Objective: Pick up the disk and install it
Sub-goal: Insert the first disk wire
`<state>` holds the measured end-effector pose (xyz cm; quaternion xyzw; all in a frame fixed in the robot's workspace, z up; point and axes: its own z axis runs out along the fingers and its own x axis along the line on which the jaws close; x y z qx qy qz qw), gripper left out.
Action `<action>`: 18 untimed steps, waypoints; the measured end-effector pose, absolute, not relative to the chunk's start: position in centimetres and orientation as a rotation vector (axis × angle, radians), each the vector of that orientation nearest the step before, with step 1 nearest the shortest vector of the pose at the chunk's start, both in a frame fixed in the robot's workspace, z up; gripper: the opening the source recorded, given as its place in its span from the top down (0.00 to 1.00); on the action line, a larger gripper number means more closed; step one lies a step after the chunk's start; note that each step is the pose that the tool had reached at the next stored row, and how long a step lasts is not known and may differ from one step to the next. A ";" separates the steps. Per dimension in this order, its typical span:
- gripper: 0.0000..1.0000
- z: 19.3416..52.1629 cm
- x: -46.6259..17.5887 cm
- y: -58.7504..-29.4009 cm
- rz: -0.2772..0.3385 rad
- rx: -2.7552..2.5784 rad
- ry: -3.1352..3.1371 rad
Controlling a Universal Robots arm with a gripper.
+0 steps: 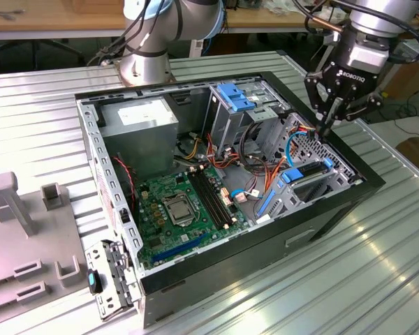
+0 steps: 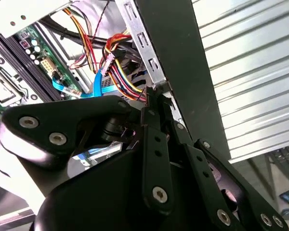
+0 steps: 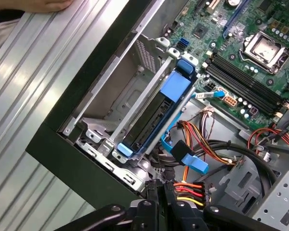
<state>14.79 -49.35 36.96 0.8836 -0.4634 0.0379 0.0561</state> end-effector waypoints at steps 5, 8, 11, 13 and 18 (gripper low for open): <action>0.83 36.8 14.8 -49.3 0.112 2.623 -1.499; 0.83 36.7 14.8 -49.4 0.108 2.570 -1.579; 0.83 36.6 14.8 -49.5 0.105 2.525 -1.642; 0.83 36.6 14.8 -49.8 0.105 2.525 -1.643; 0.83 36.6 14.6 -50.9 0.105 2.525 -1.643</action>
